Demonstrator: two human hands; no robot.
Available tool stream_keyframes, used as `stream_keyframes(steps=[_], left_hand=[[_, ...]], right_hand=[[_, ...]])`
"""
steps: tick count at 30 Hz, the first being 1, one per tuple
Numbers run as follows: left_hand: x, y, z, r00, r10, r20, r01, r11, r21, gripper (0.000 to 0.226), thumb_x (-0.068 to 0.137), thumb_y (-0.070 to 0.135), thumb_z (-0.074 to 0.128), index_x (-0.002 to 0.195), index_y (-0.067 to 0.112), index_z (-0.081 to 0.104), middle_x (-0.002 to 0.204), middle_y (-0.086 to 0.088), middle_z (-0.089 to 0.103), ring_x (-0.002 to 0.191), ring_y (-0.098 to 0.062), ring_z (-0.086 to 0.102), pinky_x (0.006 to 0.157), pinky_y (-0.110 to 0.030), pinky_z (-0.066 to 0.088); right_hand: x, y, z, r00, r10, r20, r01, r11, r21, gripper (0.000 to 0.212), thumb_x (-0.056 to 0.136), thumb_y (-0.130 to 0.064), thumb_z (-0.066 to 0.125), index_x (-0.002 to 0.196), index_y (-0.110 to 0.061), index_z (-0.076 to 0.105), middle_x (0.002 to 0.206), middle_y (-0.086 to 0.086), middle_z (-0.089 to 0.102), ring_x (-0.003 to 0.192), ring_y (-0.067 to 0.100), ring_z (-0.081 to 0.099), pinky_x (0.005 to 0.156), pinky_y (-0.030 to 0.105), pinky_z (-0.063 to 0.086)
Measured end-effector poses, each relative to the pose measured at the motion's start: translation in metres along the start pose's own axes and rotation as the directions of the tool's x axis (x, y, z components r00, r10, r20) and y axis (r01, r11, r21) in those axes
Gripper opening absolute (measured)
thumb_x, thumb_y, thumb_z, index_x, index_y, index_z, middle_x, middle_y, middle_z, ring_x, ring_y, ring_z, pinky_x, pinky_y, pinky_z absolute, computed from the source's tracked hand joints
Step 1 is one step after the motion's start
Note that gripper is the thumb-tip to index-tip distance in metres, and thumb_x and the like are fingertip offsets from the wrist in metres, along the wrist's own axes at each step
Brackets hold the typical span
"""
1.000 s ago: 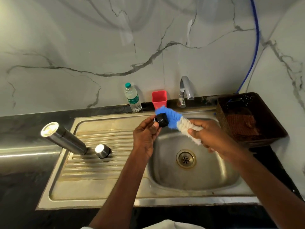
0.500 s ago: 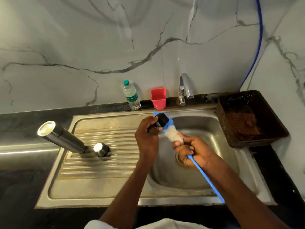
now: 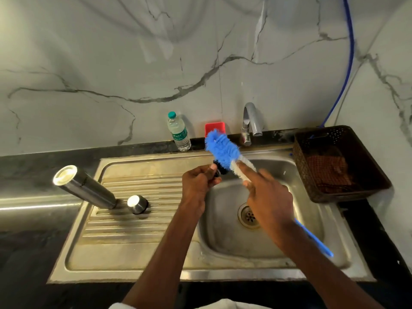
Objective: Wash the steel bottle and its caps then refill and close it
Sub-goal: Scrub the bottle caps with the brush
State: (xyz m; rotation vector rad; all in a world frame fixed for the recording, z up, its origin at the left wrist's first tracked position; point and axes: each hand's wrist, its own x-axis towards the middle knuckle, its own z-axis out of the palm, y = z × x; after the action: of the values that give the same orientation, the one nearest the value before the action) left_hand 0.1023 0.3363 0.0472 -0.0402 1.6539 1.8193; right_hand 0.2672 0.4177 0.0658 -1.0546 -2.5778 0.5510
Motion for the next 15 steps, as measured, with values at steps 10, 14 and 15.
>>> stream_keyframes(steps=[10,14,15], left_hand=[[-0.002,-0.009,-0.004,0.949,0.261,0.177,-0.311,0.870,0.382,0.029,0.090,-0.008,0.074,0.111,0.012,0.080,0.104,-0.001,0.082,0.099,-0.018,0.078,0.094,-0.038,0.063],[-0.003,0.001,-0.009,0.963,0.196,0.183,-0.190,0.980,-0.054,0.032,0.096,-0.012,0.063,0.119,0.007,0.073,0.114,-0.004,0.080,0.113,-0.024,0.075,0.092,-0.035,0.063],[-0.001,0.000,-0.008,0.972,0.166,0.165,-0.129,0.968,-0.214,0.031,0.097,-0.011,0.061,0.119,0.007,0.071,0.114,-0.005,0.080,0.116,-0.027,0.073,0.092,-0.035,0.063]], right_hand=[[0.024,0.011,-0.022,0.996,0.039,0.076,-0.051,0.985,0.165,0.054,0.098,-0.029,0.058,0.146,-0.052,0.047,0.119,-0.005,0.069,0.099,0.023,0.068,0.079,0.034,0.053],[0.050,0.041,-0.035,0.762,0.125,0.636,-0.635,0.341,0.694,0.036,0.104,-0.015,0.051,0.131,-0.035,0.062,0.078,0.006,0.063,0.042,0.006,0.037,0.038,0.015,0.029],[0.049,0.046,-0.034,0.685,0.023,0.729,-0.723,0.154,0.674,0.033,0.104,-0.013,0.045,0.129,-0.029,0.061,0.073,0.008,0.057,0.039,0.004,0.029,0.034,0.013,0.024]])
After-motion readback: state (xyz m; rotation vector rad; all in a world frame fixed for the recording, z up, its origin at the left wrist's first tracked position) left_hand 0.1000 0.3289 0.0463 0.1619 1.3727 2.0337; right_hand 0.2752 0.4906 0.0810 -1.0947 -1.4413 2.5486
